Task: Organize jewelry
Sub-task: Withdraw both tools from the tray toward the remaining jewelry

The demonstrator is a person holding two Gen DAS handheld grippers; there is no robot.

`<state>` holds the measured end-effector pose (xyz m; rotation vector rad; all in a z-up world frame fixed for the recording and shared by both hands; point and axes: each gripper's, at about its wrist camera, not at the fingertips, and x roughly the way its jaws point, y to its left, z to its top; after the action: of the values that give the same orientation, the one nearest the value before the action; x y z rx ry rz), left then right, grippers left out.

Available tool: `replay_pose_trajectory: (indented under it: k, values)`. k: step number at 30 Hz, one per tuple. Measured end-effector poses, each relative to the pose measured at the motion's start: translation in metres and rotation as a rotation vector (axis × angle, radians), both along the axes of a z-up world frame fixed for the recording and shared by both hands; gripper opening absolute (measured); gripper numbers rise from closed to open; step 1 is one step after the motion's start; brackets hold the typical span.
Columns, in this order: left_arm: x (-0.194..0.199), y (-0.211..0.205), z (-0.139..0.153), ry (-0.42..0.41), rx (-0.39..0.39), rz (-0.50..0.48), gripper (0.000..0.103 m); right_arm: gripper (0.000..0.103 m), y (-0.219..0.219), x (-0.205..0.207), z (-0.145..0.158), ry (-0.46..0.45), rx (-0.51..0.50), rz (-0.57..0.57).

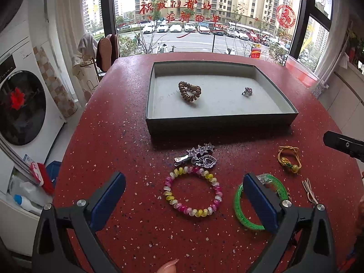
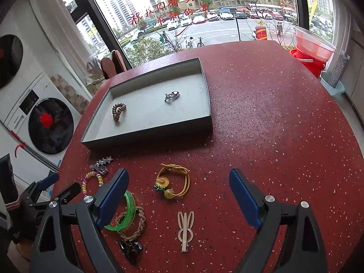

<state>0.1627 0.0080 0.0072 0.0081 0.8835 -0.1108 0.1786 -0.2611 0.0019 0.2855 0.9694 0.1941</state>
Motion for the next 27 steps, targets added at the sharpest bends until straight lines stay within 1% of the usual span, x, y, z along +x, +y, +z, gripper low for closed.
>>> replay_pose_trajectory:
  k: [3, 6, 9, 14, 19, 27]
  values:
    - [-0.011, 0.003, -0.005, 0.003, 0.001, 0.014, 0.103, 0.091, -0.002, -0.011, -0.010, 0.033, 0.009, 0.001]
    - [-0.017, 0.008, -0.013, 0.029, -0.010, 0.026, 0.103, 0.091, -0.004, -0.020, -0.020, 0.060, 0.006, -0.004]
    - [-0.022, 0.013, -0.021, 0.056, -0.028, 0.022, 0.103, 0.091, -0.003, -0.031, -0.031, 0.091, -0.030, -0.006]
    - [-0.029, 0.017, -0.031, 0.077, -0.027, 0.032, 0.103, 0.091, -0.001, -0.042, -0.048, 0.134, -0.078, -0.002]
    - [-0.026, 0.016, -0.039, 0.094, -0.003, 0.046, 0.103, 0.092, 0.007, -0.050, -0.050, 0.124, -0.145, 0.015]
    - [-0.006, 0.023, -0.038, 0.105, -0.036, 0.100, 0.103, 0.092, 0.017, -0.047, -0.048, 0.117, -0.225, 0.024]
